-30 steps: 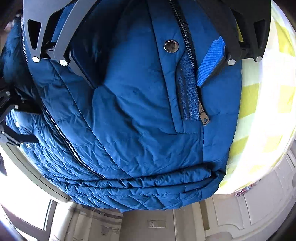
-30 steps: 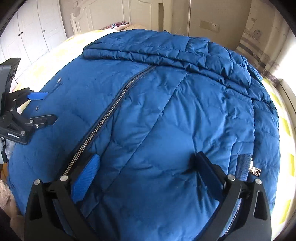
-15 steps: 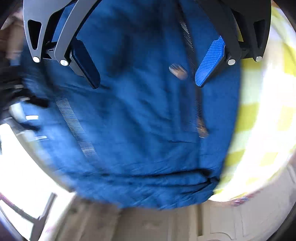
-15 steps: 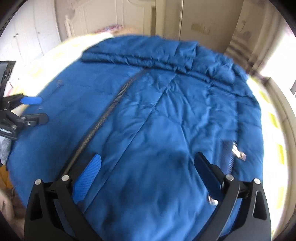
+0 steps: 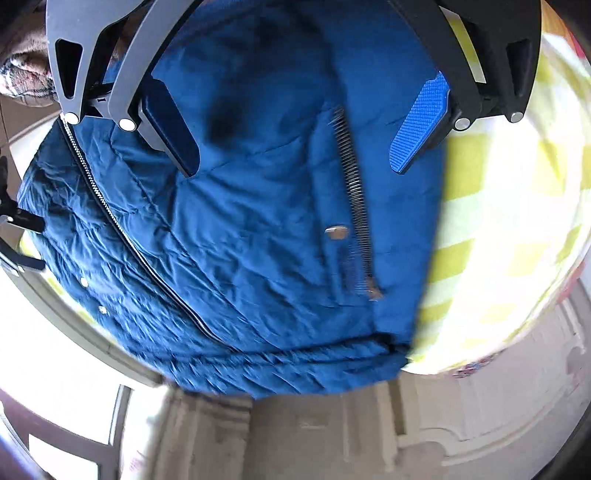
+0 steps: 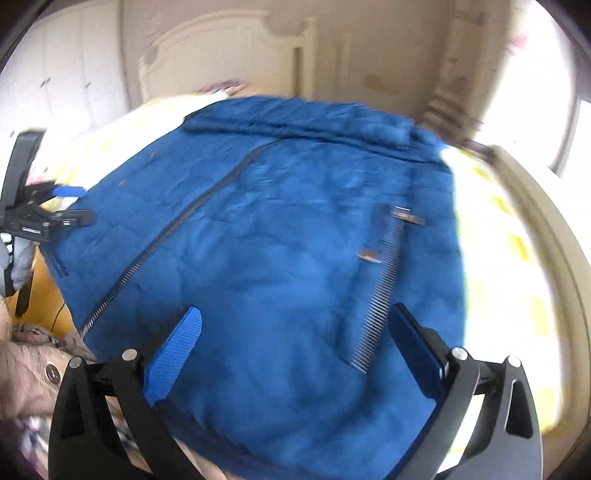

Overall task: Fold large clothes
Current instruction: 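Lift the gripped ribbed hem high with both tools, raising the jacket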

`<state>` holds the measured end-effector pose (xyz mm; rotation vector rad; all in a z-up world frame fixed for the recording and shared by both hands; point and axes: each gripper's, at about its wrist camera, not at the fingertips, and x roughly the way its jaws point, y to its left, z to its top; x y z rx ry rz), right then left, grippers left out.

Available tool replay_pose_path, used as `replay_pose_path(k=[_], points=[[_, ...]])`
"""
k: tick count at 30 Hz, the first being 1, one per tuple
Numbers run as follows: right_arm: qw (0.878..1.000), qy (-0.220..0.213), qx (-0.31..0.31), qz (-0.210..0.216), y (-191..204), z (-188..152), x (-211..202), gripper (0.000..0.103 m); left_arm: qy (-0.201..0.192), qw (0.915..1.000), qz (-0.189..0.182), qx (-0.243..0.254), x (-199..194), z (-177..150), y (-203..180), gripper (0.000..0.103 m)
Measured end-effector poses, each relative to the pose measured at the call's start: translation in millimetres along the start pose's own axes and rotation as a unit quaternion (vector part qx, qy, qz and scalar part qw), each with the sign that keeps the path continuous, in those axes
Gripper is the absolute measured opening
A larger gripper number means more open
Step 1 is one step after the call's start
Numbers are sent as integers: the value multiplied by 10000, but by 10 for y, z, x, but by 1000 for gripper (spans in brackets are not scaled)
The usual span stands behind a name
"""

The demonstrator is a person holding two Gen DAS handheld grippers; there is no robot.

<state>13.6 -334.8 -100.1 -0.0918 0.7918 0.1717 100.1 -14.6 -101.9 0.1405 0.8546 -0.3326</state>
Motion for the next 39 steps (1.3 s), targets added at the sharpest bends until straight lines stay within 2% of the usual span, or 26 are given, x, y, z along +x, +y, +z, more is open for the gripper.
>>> replay_pose_path(k=[3, 6, 8, 10, 11, 12, 13, 15, 18, 21, 25, 26, 28, 30, 33, 36, 39], points=[[9989, -19, 452, -145, -276, -289, -142, 100, -34, 9994, 32, -349, -102, -170, 225, 99], [9958, 117, 864, -270, -491, -567, -150, 100, 137, 9976, 77, -671, -34, -331, 414, 99], [9944, 37, 1039, -169, -542, -705, -158, 100, 95, 9971, 37, -754, -27, -402, 448, 99], [9946, -105, 1030, -74, -505, -741, -182, 95, 118, 9976, 55, -677, -43, -433, 394, 99], [9951, -131, 977, -19, -465, -752, -181, 81, 130, 9978, 14, -647, -52, -442, 372, 98], [9955, -152, 934, -11, -414, -735, -187, 74, 103, 9976, -107, -676, -82, -465, 350, 95], [9957, -151, 918, 2, -386, -719, -179, 72, 45, 9971, -176, -735, -109, -490, 335, 93], [9955, -113, 942, 34, -386, -697, -148, 71, -49, 9976, -154, -675, -139, -532, 303, 82], [9942, -135, 1051, 181, -477, -715, -152, 69, -105, 9971, -225, -715, -181, -566, 353, 74], [9951, -121, 954, 247, -493, -725, -178, 69, -88, 9967, -336, -729, -216, -596, 400, 72], [9947, -162, 989, 219, -453, -671, -145, 73, 18, 9985, -218, -496, -164, -562, 327, 74], [9949, -188, 980, 177, -435, -663, -136, 71, 59, 9984, -209, -525, -143, -533, 312, 74], [9943, -279, 1011, 178, -420, -665, -142, 60, 85, 9979, -299, -567, -127, -501, 321, 73], [9903, -472, 1247, 383, -483, -691, -136, 43, 33, 9964, -548, -647, -137, -485, 331, 46], [9823, -759, 1537, 758, -581, -763, -141, 34, -137, 9930, -823, -835, -157, -484, 361, 27], [9658, -979, 2055, 1239, -684, -837, -117, 27, -335, 9825, -1300, -1295, -141, -525, 492, 22], [9533, -984, 2340, 1638, -795, -868, -72, 26, -267, 9686, -1723, -1774, -50, -531, 642, 23]])
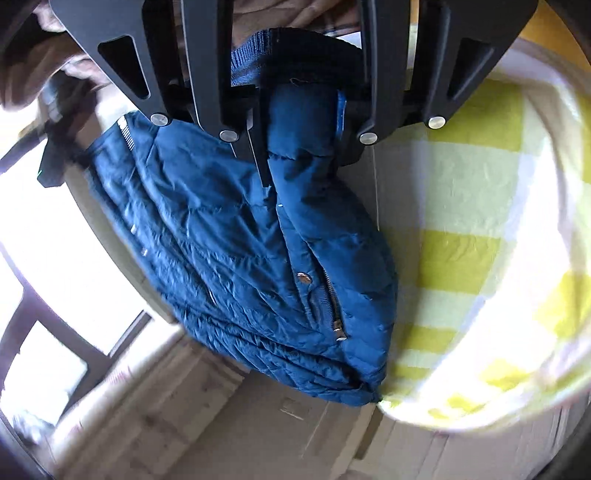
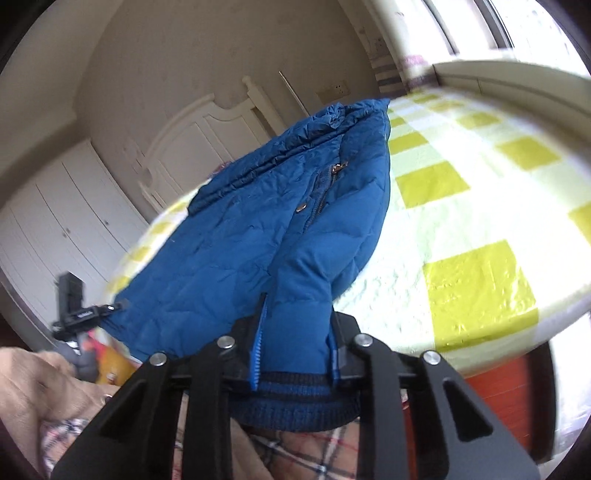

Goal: Fold large clothes

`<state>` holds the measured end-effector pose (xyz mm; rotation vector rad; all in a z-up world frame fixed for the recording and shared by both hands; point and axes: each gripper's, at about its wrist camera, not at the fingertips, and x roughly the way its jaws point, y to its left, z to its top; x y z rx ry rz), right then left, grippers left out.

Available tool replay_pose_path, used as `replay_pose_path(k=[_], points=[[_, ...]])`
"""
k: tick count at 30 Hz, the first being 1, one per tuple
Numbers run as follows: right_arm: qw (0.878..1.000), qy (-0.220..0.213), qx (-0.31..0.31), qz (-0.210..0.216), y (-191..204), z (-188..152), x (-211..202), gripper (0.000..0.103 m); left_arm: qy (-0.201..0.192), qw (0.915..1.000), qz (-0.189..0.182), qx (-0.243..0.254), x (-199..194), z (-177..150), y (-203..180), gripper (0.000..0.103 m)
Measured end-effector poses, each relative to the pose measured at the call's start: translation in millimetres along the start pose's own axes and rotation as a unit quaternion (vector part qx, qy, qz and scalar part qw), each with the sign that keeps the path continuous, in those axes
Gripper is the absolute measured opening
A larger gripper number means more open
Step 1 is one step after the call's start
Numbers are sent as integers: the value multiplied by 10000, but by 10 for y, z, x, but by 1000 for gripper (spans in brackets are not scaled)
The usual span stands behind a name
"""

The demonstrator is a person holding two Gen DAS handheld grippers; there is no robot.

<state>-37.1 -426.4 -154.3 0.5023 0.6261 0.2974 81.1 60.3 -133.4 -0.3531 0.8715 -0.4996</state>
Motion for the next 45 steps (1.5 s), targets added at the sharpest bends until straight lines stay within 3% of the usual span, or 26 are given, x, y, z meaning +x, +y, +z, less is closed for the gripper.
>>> replay_pose_path(k=[1, 4, 5, 6, 7, 8, 10, 11, 12, 13, 14, 18, 23, 28, 32, 35, 38, 40, 41, 42, 43, 44, 45], points=[[10000, 38, 39, 52, -23, 8, -15, 27, 83, 10000, -9, -17, 4, 19, 7, 23], [9985, 352, -295, -284, 71, 70, -59, 42, 287, 9957, 719, 506, -5, 1, -202, 32], [9977, 437, -388, -352, 116, 76, -75, 56, 315, 9921, 1014, 668, 1, -18, -256, 57], [9965, 521, -501, -421, 158, 79, -89, 64, 347, 9907, 1095, 730, 18, -27, -270, 96], [9944, 627, -662, -537, 207, 78, -85, 64, 371, 9908, 1048, 768, 40, -57, -282, 99], [9931, 659, -755, -611, 227, 72, -71, 64, 318, 9892, 1131, 872, 59, -87, -309, 99], [9915, 628, -865, -740, 264, 50, -53, 55, 349, 9861, 1181, 1117, 115, -102, -382, 83], [9915, 572, -836, -822, 263, 48, -37, 43, 290, 9886, 1047, 1040, 127, -78, -392, 71], [9926, 520, -753, -795, 254, 46, -20, 32, 245, 9908, 963, 919, 125, -49, -381, 51], [9954, 416, -602, -614, 230, 47, -4, 29, 236, 9919, 905, 861, 130, -25, -368, 35], [9968, 336, -519, -512, 212, 45, 8, 25, 226, 9955, 619, 682, 148, 26, -317, 28], [9998, -161, 2, 105, 99, 35, -82, 19, -163, 9991, -371, 113, -24, 73, -166, 19], [9923, -810, 98, 930, 305, 196, -446, 18, -816, 9871, -1366, -162, -541, 140, -249, 18], [9766, -1518, -490, 1441, 822, 414, -1039, 17, -1567, 9608, -2281, -187, -1200, 177, -397, 18], [9612, -2063, -840, 1626, 1153, 587, -1489, 18, -2034, 9425, -2653, -49, -1711, 231, -499, 19], [9618, -2143, -839, 1481, 1298, 841, -1523, 18, -1971, 9395, -2798, -137, -1788, 410, -565, 21], [9703, -2035, -650, 1135, 1329, 1300, -1187, 19, -1731, 9419, -2815, -607, -1491, 864, -523, 23], [9776, -1883, -432, 837, 1286, 1606, -871, 21, -1467, 9440, -2766, -1043, -1088, 1321, -374, 29], [9817, -1786, -315, 581, 1219, 1798, -640, 25, -1310, 9441, -2727, -1308, -837, 1545, -255, 45], [9858, -1606, -196, 458, 1132, 1975, -390, 35, -1221, 9430, -2670, -1569, -642, 1703, -125, 81], [9912, -1231, 143, 458, 922, 2161, -63, 41, -1205, 9405, -2590, -1840, -449, 1821, 23, 97], [9923, -954, 613, 494, 697, 2236, 208, 55, -1200, 9403, -2333, -2168, -263, 1922, 196, 99], [9895, -783, 1085, 551, 473, 2241, 396, 79, -1147, 9399, -1930, -2574, -56, 2004, 431, 99]])
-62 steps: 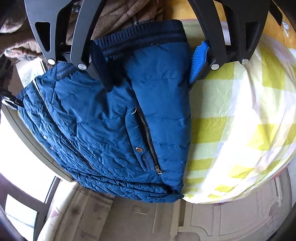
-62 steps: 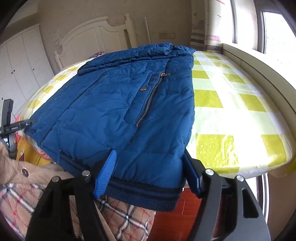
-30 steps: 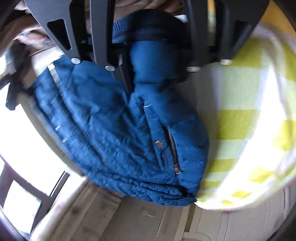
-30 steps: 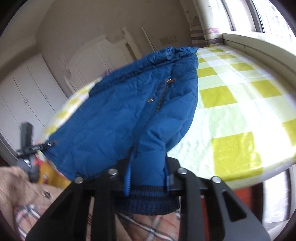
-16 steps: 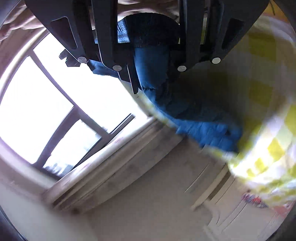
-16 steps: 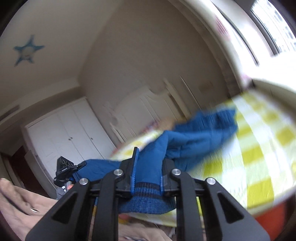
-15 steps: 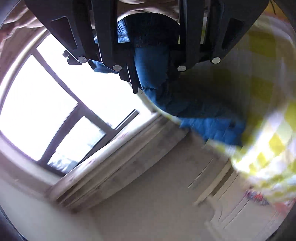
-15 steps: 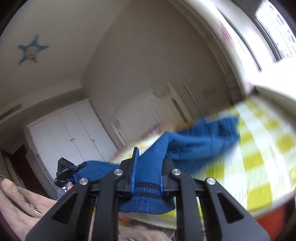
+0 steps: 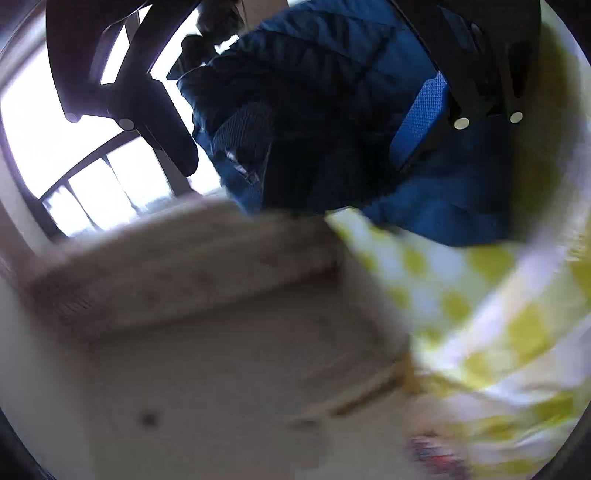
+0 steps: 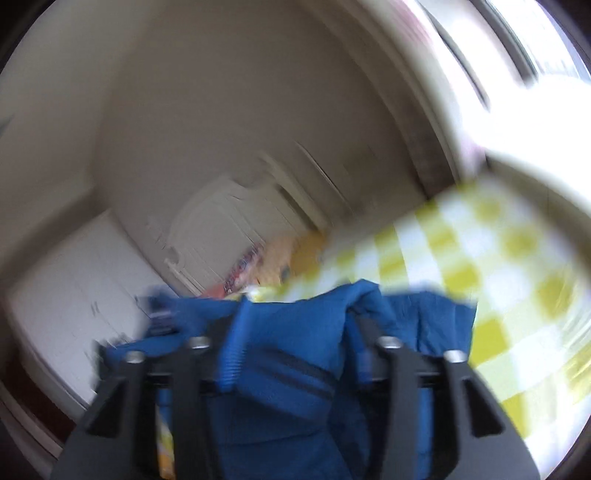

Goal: Fold large clothes

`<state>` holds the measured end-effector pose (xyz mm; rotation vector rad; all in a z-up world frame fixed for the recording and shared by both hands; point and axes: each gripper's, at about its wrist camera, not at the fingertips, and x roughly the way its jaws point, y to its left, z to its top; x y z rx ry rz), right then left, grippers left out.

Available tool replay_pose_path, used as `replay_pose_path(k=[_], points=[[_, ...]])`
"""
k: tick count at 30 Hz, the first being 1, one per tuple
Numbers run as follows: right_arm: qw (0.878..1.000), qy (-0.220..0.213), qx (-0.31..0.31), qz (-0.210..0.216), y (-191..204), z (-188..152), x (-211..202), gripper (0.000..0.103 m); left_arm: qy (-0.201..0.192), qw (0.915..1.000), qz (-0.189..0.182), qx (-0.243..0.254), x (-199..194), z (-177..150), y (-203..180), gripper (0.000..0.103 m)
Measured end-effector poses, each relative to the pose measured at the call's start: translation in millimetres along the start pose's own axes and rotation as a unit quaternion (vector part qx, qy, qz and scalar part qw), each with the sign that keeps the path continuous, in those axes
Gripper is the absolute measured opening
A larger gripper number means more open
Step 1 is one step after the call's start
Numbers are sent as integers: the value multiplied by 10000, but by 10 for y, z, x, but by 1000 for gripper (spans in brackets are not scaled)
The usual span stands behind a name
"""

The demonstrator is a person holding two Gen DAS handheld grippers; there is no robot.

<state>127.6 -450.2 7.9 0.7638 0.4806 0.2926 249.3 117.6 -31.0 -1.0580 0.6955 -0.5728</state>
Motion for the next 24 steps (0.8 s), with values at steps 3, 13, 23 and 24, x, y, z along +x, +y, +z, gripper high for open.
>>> replay_pose_path(k=[3, 13, 23, 24], points=[[9953, -156, 917, -259, -620, 21, 177, 84, -213, 9969, 445, -611, 105, 196, 494, 99], [9813, 830, -963, -1443, -656, -143, 405, 84, 998, 9733, 1434, 1487, 675, 0, 300, 98], [9640, 1650, -1510, -1434, -543, 75, 1090, 84, 1921, 9293, 2112, 2343, 1536, 79, 192, 98], [9620, 1740, -1522, -1451, -565, 60, 1155, 83, 1973, 9285, 2133, 2312, 1560, 117, 216, 98]])
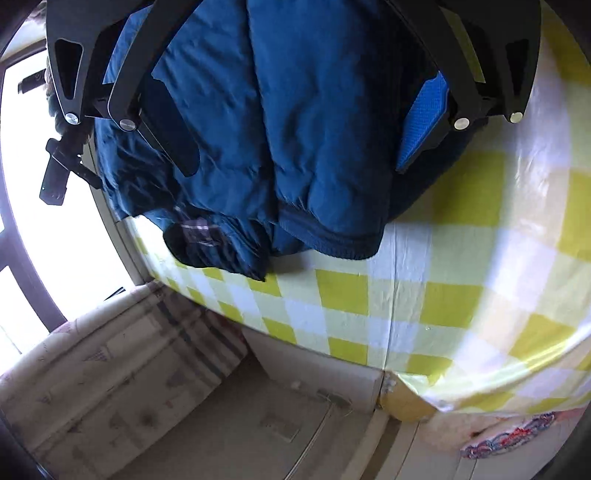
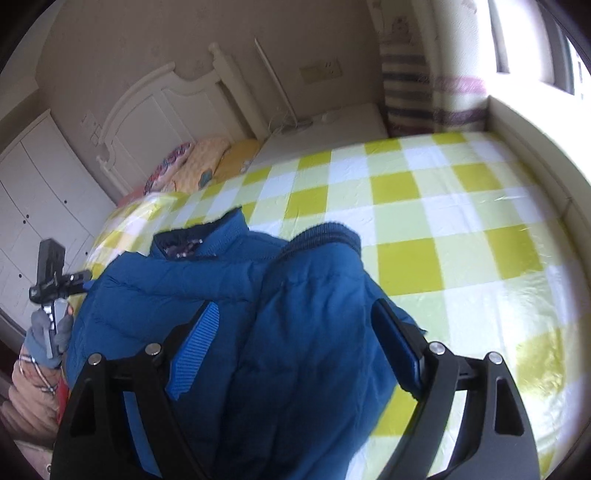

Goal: Fold large clothes

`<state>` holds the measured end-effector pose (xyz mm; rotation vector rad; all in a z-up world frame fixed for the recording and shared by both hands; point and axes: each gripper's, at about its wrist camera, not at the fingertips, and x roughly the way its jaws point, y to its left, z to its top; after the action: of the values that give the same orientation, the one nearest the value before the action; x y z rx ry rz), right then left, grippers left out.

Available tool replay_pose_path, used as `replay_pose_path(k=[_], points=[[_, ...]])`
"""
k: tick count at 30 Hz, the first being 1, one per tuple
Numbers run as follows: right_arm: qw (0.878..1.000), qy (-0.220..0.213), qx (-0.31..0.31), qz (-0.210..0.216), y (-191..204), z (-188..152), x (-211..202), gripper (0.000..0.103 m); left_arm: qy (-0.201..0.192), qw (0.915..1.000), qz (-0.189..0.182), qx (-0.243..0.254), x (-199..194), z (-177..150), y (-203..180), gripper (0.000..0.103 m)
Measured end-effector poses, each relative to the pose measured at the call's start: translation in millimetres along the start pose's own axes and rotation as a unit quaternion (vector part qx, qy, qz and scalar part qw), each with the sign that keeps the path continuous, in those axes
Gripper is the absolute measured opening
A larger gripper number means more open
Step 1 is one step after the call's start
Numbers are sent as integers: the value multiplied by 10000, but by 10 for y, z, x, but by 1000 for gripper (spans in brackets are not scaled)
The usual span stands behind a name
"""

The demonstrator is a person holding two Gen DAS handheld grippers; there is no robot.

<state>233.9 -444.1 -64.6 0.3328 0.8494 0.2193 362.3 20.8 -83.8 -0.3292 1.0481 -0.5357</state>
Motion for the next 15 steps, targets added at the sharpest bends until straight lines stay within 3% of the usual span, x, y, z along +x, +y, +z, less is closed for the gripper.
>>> replay_pose_path(k=[1, 2, 3, 4, 5, 6, 8, 11, 15], points=[[10000, 78, -47, -40, 12, -1, 55, 81, 63, 10000, -3, -42, 33, 17, 35, 98], [9998, 137, -119, -119, 26, -13, 114, 71, 81, 9999, -25, -113, 90, 29, 84, 88], [9995, 76, -198, -254, 42, -26, 133, 51, -5, 9999, 23, -142, 143, 41, 128, 63], [9987, -38, -294, -416, 72, -45, 111, 40, -133, 9997, 152, -109, 137, 40, 113, 49], [9974, -180, -462, -524, 141, -82, 56, 27, -332, 9990, 283, -7, 75, 16, 66, 27], [9944, -368, -682, -721, 249, -137, -30, 17, -668, 9970, 348, 179, -60, -62, -20, 17], [9867, -707, -1080, -989, 472, -248, -216, 11, -1243, 9905, 398, 428, -340, -259, -194, 13], [9825, -1114, -1215, -873, 664, -310, -575, 9, -1617, 9858, 222, 388, -706, -462, -290, 13], [9803, -1396, -1260, -611, 775, -14, -848, 9, -1899, 9810, 152, 366, -1057, -287, -380, 13]])
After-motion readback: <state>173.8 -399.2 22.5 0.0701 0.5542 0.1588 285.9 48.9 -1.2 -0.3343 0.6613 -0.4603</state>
